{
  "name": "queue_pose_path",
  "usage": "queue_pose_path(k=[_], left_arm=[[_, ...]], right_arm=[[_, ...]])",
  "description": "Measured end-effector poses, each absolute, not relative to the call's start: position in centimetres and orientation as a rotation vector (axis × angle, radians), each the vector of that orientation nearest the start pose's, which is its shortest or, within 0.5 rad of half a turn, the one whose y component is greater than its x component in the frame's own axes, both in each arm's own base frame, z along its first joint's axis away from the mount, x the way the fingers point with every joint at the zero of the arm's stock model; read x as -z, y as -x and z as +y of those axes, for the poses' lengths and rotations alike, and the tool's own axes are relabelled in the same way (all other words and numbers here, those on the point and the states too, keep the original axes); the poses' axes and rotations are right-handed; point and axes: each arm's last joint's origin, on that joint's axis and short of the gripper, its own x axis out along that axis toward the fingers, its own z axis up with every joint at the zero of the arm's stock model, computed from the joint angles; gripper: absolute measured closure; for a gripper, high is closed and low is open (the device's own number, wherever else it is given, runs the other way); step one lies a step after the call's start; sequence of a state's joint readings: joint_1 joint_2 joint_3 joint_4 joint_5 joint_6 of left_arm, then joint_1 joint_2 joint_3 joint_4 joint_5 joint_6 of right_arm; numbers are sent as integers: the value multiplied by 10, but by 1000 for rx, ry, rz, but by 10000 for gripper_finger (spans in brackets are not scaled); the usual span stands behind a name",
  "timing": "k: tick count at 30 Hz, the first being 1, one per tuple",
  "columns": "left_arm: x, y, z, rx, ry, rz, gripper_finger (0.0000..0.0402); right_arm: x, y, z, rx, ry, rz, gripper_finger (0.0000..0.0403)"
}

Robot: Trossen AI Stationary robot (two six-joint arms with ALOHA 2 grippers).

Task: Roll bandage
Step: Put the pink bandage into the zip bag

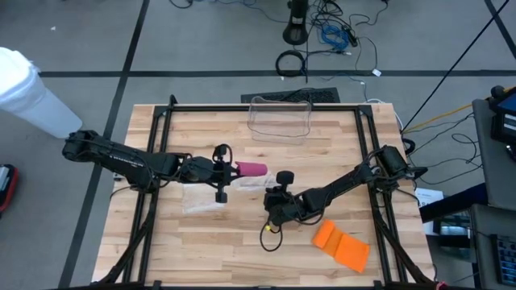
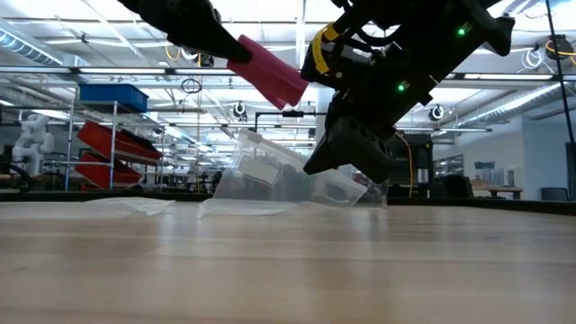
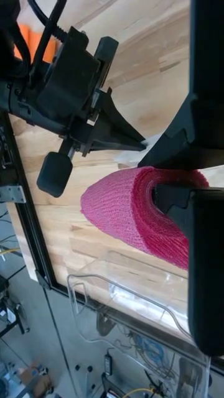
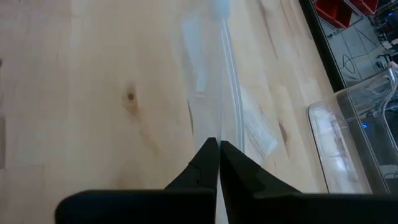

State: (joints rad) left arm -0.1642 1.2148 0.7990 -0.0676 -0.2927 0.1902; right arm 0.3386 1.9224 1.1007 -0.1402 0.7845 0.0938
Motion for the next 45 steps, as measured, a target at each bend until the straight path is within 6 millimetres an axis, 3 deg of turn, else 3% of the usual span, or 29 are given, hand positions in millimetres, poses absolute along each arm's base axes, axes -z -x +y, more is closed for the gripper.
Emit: queue_pose_path(k=[7, 16, 26, 37, 45], left_arm=[[-260, -257, -32, -83, -302, 515, 375], [-261, -258, -34, -26, -282, 497, 375], [-255, -262, -39, 55, -266, 505, 375], [-245, -275, -41, 70, -319, 500, 375], [-256, -280, -48, 237, -155, 367, 375]], right_arm=[[-140, -358, 105, 427, 422, 803, 403], [-143, -349, 123, 505, 660, 777, 403], [-145, -345, 124, 608, 784, 762, 403], [-144, -346, 125, 555, 749, 770, 403], [-144, -347, 124, 563, 732, 766, 403]])
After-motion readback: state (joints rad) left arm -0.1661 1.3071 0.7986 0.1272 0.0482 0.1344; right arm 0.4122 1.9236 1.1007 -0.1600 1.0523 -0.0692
